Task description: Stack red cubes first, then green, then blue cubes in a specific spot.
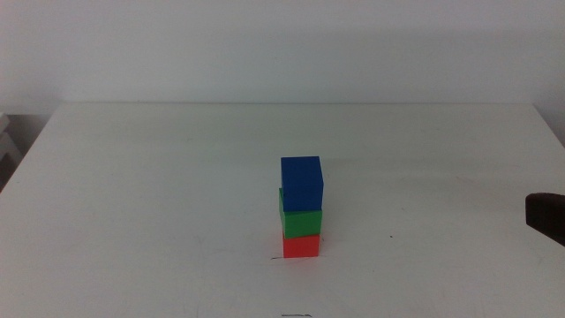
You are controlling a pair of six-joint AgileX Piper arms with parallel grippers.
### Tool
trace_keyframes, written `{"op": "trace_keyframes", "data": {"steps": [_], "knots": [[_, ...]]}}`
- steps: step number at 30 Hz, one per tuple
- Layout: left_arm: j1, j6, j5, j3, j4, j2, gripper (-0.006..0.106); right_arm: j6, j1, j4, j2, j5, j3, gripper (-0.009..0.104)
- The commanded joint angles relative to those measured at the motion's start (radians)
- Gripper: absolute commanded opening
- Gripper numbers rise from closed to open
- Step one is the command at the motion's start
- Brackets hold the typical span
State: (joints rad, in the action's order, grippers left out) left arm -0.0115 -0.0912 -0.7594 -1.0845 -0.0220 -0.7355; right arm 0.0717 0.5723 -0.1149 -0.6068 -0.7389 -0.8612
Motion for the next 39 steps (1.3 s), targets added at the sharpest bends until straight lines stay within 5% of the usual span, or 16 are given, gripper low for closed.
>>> {"op": "trace_keyframes", "data": {"steps": [1, 6, 11, 26, 39], "knots": [[0.001, 0.014, 0.100, -0.004, -0.006, 0.022, 0.093, 0.011, -0.008, 0.006, -0.001, 0.075, -0.028, 0.087], [0.001, 0.014, 0.236, 0.181, -0.007, 0.188, 0.093, 0.011, -0.009, 0.029, 0.081, 0.107, 0.045, 0.087], [0.001, 0.014, 0.317, 0.376, -0.015, 0.360, 0.093, 0.011, -0.106, 0.194, 0.158, 0.264, 0.276, 0.087], [0.001, 0.014, 0.475, 0.937, -0.087, 0.716, 0.093, 0.011, -0.527, 0.149, 0.606, 0.372, 0.713, 0.087], [0.001, 0.014, 0.648, 1.111, -0.087, 0.774, 0.093, 0.011, -0.559, 0.150, 0.634, 0.431, 0.819, 0.087]]}}
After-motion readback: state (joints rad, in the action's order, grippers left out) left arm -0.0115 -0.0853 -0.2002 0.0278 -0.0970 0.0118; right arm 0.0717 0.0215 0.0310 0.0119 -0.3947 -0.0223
